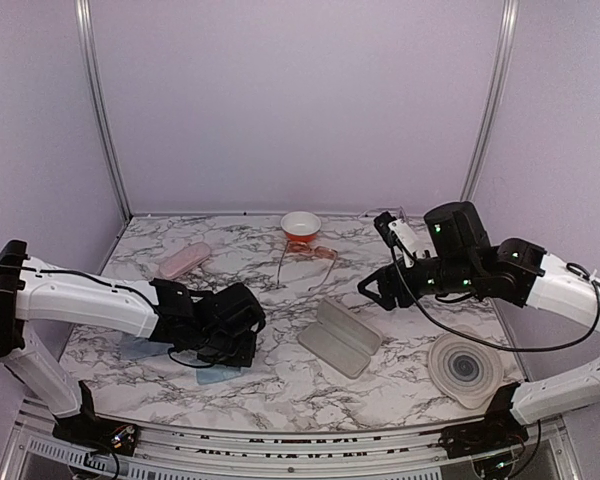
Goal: Organize the sunglasses
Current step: Place the glasses cleaning cloth at the center of the board, then pick up the corner of the glasses cleaning cloth from the center of the board.
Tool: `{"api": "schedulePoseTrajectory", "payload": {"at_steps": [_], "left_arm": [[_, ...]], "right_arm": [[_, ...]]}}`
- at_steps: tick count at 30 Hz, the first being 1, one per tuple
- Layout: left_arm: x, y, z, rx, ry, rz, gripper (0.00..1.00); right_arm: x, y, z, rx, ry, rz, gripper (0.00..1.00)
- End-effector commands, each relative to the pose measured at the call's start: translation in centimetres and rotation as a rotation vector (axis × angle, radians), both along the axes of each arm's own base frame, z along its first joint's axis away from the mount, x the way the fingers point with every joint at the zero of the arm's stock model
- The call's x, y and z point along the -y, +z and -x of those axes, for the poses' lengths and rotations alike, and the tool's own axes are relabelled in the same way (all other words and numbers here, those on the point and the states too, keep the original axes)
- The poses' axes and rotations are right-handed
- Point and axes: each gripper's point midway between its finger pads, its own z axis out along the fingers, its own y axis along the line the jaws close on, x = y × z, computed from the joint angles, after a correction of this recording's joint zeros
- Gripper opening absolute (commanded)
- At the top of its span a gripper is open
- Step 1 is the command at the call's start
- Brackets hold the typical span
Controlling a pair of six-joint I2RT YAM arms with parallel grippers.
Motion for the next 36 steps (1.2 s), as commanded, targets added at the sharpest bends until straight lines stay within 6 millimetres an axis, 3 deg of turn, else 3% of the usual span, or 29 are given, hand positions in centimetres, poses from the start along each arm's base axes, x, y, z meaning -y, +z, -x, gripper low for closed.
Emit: {"api": "schedulePoseTrajectory", "payload": {"at_steps": [1, 6, 15, 21, 23, 25, 31, 36], "left_arm": [[3.1, 1.9, 0.8, -0.036, -0.055, 0.088, 0.00], [5.2, 1.7, 1.9, -0.100, -0.123, 0.123, 0.00], [8.4, -1.2, 4.0, -0.217, -0.228, 0.099, 0.02], [10.2, -1.1, 4.4, -0.222, -0.256, 0.110, 0.07], [10.5, -0.9, 4.6, -0.222, -0.263, 0.119, 0.11], [10.7, -0.1, 4.5, -0.212, -0.263, 0.137, 0.22], [9.1, 3.4, 3.5, -0.107, -0.241, 0.169, 0.51], [5.1, 5.1, 2.9, -0.011, -0.233, 0.119, 0.54]], "right_arm": [[0.9, 0.4, 0.9, -0.001, -0.010, -0.019, 0.72], [1.1, -0.1, 1.7, -0.020, -0.001, -0.042, 0.72], [0.7, -1.2, 3.3, -0.086, 0.035, -0.098, 0.72], [1.0, -0.7, 3.9, -0.086, 0.039, -0.133, 0.72], [0.9, -0.7, 4.1, -0.093, 0.041, -0.144, 0.72], [0.7, -0.7, 4.5, -0.105, 0.057, -0.162, 0.72], [-0.5, -0.4, 6.1, -0.114, 0.112, -0.202, 0.72], [-3.1, -0.5, 8.5, -0.111, 0.211, -0.211, 0.69]]}}
